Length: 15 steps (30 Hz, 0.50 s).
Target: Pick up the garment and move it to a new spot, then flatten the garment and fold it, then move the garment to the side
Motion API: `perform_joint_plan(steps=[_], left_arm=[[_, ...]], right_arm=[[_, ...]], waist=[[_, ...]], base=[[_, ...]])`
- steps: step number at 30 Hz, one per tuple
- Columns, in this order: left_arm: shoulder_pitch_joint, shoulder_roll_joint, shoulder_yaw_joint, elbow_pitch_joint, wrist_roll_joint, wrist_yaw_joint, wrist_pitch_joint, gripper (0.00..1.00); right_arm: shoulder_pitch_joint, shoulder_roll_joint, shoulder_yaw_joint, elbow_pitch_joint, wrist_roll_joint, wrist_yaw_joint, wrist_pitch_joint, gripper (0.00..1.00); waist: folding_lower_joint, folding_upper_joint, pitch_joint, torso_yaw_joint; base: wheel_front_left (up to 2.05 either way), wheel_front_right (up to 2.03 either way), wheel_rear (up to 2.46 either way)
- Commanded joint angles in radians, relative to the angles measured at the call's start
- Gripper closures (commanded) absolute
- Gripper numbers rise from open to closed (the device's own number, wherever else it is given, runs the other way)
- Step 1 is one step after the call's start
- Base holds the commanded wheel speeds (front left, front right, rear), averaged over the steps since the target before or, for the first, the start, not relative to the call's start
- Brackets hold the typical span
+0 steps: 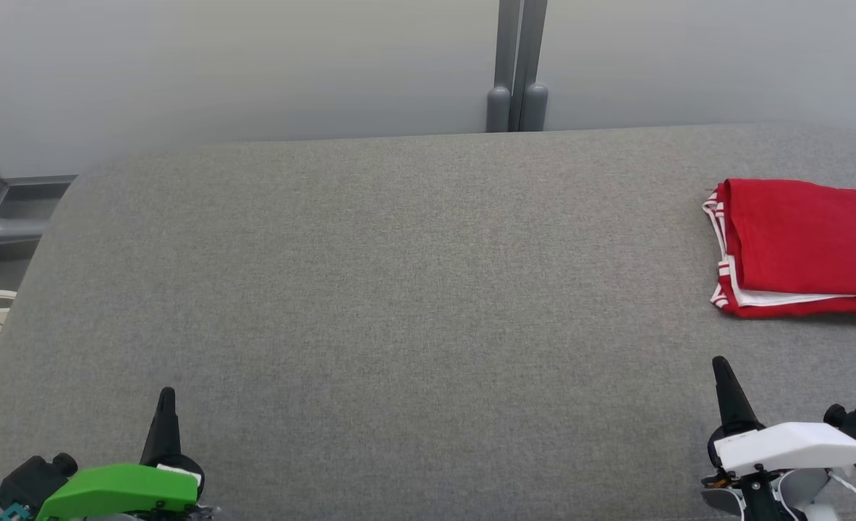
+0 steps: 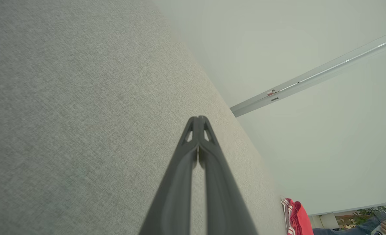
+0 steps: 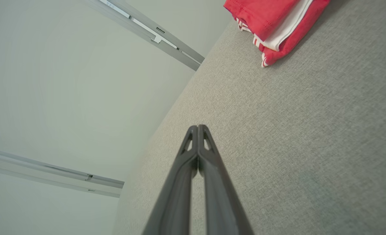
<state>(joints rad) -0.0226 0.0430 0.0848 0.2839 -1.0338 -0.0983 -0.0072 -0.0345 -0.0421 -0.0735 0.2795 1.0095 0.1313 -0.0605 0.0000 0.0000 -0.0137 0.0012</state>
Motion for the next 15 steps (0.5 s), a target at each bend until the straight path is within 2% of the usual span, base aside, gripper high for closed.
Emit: perform_joint_plan(steps=[1,15], left_arm=[[-0.029,0.007,0.005,-0.011,-0.028,-0.008,0.006,1.0],[-0.055,0.008,0.015,-0.01,-0.168,-0.015,0.049,1.0]], right_arm=[[-0.023,-0.006,-0.003,-0.016,0.026,0.0,0.005,1.0],[-0.027,-0.007,-0.011,-0.032,0.177,0.0,0.038,1.0]], waist=[[0.0,0.0,0.0,0.0],[0.0,0.0,0.003,0.0]], base=[[0.0,0.0,0.0],[0.0,0.0,0.0]])
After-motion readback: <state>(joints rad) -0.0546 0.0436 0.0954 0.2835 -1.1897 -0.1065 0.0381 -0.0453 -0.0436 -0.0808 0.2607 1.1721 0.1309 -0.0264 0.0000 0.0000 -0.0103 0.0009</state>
